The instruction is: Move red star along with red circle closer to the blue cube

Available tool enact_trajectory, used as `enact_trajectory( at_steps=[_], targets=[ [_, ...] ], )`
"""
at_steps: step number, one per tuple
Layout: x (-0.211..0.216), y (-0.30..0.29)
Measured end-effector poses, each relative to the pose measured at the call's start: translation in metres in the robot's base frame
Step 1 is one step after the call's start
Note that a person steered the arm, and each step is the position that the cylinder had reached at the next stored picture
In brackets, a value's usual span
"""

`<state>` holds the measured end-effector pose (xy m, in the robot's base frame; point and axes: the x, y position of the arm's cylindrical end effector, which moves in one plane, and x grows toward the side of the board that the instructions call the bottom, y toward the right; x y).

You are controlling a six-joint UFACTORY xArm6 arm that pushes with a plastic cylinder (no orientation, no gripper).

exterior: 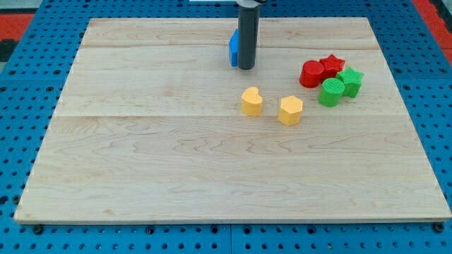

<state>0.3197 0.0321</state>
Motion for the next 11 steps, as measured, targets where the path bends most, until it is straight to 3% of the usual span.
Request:
enact_trajectory(
  at_steps=[2,3,4,6,8,11],
  targets=[
    [-0.026,0.141],
    [-0.008,0.175],
    [0.021,0.175],
    [0.03,0.114],
    [0.062,0.147],
    [0.058,-0.005]
  ],
)
